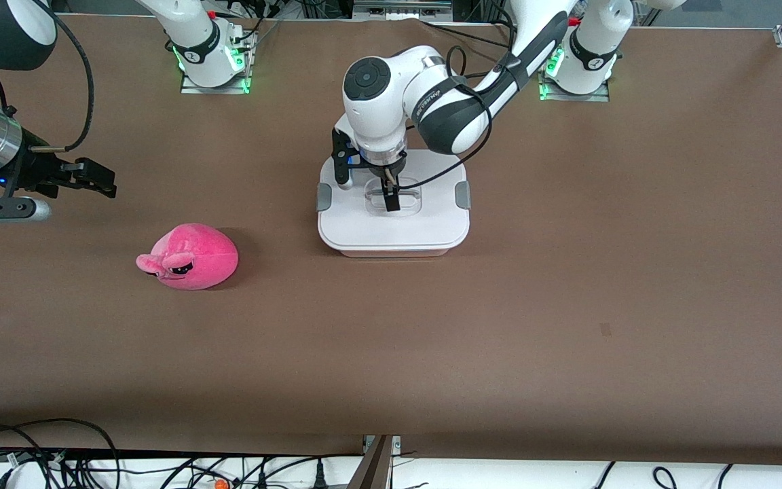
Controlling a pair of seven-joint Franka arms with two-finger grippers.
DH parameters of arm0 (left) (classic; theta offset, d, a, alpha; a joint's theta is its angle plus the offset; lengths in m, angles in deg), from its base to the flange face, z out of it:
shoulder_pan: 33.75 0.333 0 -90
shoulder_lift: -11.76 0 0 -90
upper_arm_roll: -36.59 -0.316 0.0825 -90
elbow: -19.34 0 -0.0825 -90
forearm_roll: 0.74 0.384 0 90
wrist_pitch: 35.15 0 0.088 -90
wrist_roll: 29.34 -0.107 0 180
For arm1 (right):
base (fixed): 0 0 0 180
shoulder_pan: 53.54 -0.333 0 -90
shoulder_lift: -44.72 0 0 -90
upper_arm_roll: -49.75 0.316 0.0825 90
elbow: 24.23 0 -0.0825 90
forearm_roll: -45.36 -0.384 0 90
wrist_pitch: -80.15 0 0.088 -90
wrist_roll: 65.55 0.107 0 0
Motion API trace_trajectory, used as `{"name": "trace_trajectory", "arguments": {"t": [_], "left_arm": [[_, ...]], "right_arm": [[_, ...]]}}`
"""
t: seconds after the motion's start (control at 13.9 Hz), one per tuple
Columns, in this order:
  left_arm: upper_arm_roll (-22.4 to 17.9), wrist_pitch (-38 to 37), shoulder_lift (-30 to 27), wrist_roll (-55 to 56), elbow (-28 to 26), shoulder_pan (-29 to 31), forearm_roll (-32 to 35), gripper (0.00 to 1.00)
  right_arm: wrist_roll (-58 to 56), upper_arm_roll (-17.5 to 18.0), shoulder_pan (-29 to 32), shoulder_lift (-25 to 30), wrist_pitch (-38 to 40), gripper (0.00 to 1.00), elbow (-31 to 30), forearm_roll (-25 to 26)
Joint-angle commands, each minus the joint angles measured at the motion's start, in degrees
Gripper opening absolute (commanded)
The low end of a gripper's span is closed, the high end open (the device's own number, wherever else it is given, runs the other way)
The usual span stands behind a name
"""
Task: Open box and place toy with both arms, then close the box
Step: 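Close the left gripper on the clear lid handle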
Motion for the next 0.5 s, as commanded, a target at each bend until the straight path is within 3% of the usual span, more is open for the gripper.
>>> {"name": "trace_trajectory", "arguments": {"t": [0.0,0.07,0.14,0.43], "left_arm": [[0.3,0.8,-0.8,-1.1,-1.1,0.6,1.4,0.95],[0.3,0.8,-0.8,-1.1,-1.2,0.6,1.4,0.81],[0.3,0.8,-0.8,-1.1,-1.2,0.6,1.4,0.47],[0.3,0.7,-0.9,-1.1,-1.1,0.6,1.5,0.0]], "right_arm": [[0.3,0.1,0.2,0.5,0.5,1.0,0.3,-0.8],[0.3,0.2,0.2,0.5,0.4,1.0,0.3,-0.8],[0.3,0.2,0.2,0.5,0.4,1.0,0.3,-0.8],[0.5,0.2,0.1,0.5,0.3,1.0,0.3,-0.2]]}}
